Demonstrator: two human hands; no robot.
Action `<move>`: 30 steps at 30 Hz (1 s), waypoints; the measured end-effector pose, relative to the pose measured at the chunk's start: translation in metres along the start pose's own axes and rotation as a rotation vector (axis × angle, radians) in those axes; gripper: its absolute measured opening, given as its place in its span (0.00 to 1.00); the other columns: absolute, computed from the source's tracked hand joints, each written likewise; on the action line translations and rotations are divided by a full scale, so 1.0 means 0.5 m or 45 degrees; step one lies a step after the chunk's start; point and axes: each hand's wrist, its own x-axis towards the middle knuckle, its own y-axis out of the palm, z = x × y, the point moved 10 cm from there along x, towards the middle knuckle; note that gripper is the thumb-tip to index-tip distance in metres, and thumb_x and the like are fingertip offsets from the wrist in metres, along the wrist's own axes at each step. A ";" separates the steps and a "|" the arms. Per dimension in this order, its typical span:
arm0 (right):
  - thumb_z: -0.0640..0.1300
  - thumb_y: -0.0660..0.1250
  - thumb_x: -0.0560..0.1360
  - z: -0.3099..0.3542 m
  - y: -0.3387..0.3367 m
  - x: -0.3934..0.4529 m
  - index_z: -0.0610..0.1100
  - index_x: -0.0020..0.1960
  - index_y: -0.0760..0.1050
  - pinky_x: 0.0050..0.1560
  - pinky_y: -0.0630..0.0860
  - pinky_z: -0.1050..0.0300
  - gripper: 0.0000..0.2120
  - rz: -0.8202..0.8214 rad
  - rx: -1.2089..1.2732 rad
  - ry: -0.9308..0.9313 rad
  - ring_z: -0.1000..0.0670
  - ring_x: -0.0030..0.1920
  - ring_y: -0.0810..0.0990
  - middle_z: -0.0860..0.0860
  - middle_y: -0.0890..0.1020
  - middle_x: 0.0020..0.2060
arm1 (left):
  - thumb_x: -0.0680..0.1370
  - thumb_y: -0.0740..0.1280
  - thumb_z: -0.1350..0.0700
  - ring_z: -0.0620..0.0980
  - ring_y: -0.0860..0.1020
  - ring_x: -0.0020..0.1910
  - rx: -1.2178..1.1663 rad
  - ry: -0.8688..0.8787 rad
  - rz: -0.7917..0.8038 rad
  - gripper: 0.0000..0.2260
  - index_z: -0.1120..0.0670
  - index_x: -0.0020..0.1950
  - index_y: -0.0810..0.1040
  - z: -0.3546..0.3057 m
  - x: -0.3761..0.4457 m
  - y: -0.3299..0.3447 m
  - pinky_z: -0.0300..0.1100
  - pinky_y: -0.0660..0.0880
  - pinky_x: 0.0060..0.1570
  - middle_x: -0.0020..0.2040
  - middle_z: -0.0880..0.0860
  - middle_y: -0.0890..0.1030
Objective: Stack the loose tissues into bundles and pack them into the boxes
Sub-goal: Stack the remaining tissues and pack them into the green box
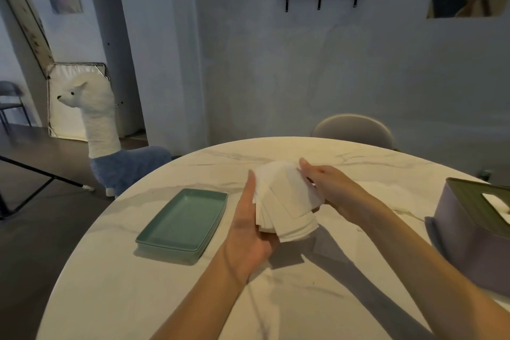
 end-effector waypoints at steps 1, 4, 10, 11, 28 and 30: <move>0.68 0.57 0.78 0.000 0.000 -0.003 0.49 0.62 0.76 0.63 0.77 0.47 0.26 0.036 0.021 0.026 0.46 0.60 0.78 0.53 0.79 0.58 | 0.81 0.66 0.39 0.64 0.79 0.66 0.056 0.022 0.009 0.26 0.56 0.69 0.81 0.001 -0.002 0.002 0.63 0.72 0.69 0.67 0.62 0.80; 0.65 0.69 0.74 0.019 -0.004 -0.006 0.53 0.59 0.75 0.46 0.76 0.61 0.20 0.087 -0.229 -0.109 0.53 0.52 0.78 0.57 0.79 0.54 | 0.80 0.70 0.48 0.64 0.79 0.66 0.194 0.083 -0.024 0.20 0.57 0.69 0.81 0.001 -0.003 -0.006 0.64 0.71 0.70 0.66 0.62 0.81; 0.56 0.76 0.73 0.026 -0.039 -0.001 0.53 0.62 0.78 0.41 0.75 0.66 0.19 -0.064 -0.327 -0.212 0.53 0.48 0.78 0.56 0.79 0.56 | 0.82 0.67 0.51 0.66 0.80 0.65 0.180 0.071 0.005 0.19 0.58 0.70 0.79 0.010 -0.011 0.001 0.67 0.73 0.66 0.65 0.63 0.81; 0.55 0.77 0.72 0.028 -0.042 -0.002 0.53 0.61 0.78 0.39 0.74 0.67 0.20 -0.071 -0.388 -0.215 0.54 0.47 0.78 0.57 0.79 0.55 | 0.81 0.68 0.51 0.65 0.80 0.64 0.196 0.069 0.014 0.19 0.57 0.70 0.78 0.011 -0.012 0.001 0.67 0.74 0.66 0.65 0.63 0.81; 0.53 0.75 0.74 0.072 -0.107 -0.026 0.48 0.47 0.81 0.43 0.78 0.63 0.09 0.001 -0.509 -0.264 0.52 0.43 0.84 0.52 0.85 0.42 | 0.79 0.68 0.52 0.65 0.80 0.62 0.183 0.063 -0.106 0.20 0.55 0.71 0.78 0.015 0.015 -0.055 0.68 0.72 0.66 0.63 0.63 0.82; 0.53 0.76 0.73 0.091 -0.083 -0.041 0.48 0.50 0.84 0.42 0.78 0.65 0.11 0.166 -0.229 -0.284 0.53 0.42 0.83 0.50 0.86 0.43 | 0.80 0.68 0.48 0.64 0.81 0.61 0.157 0.048 -0.120 0.21 0.55 0.71 0.78 0.017 0.016 -0.053 0.65 0.72 0.69 0.63 0.63 0.82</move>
